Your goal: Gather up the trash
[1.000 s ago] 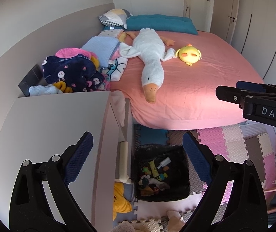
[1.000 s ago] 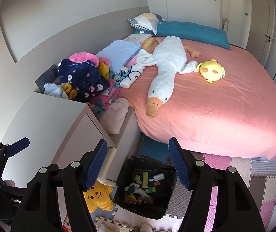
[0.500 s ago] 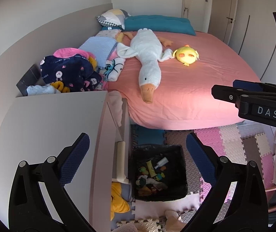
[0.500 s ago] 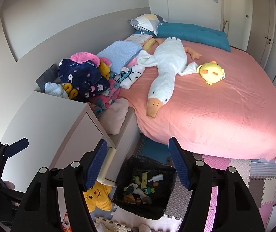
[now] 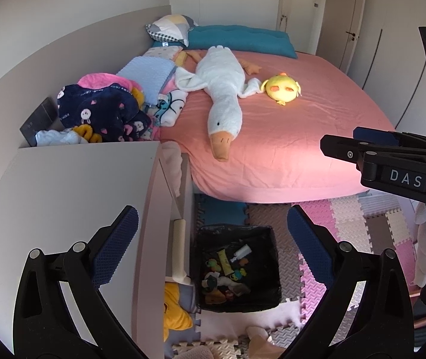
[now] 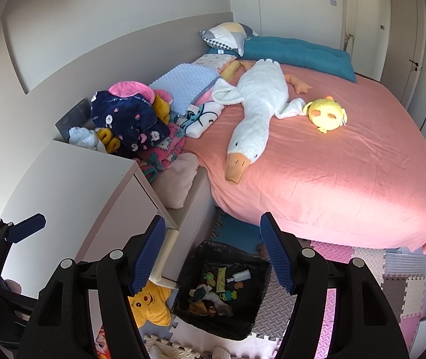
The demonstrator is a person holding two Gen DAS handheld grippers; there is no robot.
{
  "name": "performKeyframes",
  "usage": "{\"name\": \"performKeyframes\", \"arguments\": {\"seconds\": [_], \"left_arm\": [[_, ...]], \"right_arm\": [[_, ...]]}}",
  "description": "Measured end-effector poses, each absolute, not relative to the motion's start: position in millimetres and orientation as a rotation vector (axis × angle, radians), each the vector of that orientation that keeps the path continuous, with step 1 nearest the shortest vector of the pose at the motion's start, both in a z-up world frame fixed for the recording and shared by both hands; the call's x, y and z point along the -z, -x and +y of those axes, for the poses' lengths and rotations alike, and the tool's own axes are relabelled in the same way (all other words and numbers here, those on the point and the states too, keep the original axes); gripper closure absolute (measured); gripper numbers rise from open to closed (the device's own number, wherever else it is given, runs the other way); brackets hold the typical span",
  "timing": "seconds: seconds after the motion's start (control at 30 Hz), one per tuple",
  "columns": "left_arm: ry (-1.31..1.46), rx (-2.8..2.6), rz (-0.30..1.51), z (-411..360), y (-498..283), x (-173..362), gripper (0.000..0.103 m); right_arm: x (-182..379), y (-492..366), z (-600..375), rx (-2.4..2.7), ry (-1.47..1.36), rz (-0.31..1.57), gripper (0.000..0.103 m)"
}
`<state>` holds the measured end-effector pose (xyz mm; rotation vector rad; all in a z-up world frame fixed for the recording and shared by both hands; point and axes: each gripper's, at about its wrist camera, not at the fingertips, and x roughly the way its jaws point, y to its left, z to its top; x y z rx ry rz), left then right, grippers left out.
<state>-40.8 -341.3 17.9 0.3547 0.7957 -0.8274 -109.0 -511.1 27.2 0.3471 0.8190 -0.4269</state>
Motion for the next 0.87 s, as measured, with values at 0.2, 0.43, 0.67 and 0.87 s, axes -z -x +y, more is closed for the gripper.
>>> {"name": "performKeyframes", "arguments": {"seconds": [0.2,0.43,0.67,0.87], "left_arm": [[-0.347,0.831,0.803,-341,39,-17,0.007],[-0.348,0.836,0.8,-342,39,-15,0.007],[-0.359,0.839,0.781,-347,40,-16,0.007],[-0.361,0.843,0.786,-349,38,-15,0.007]], "right_arm": [[-27,109,-511,0.429,-0.346,0.82,0.036],[-28,109,-512,0.43,-0.345,0.82,0.036],[-28,110,-520,0.434,-0.347,0.821,0.036],[-29,111,-525,0.435,-0.346,0.82,0.036]]}}
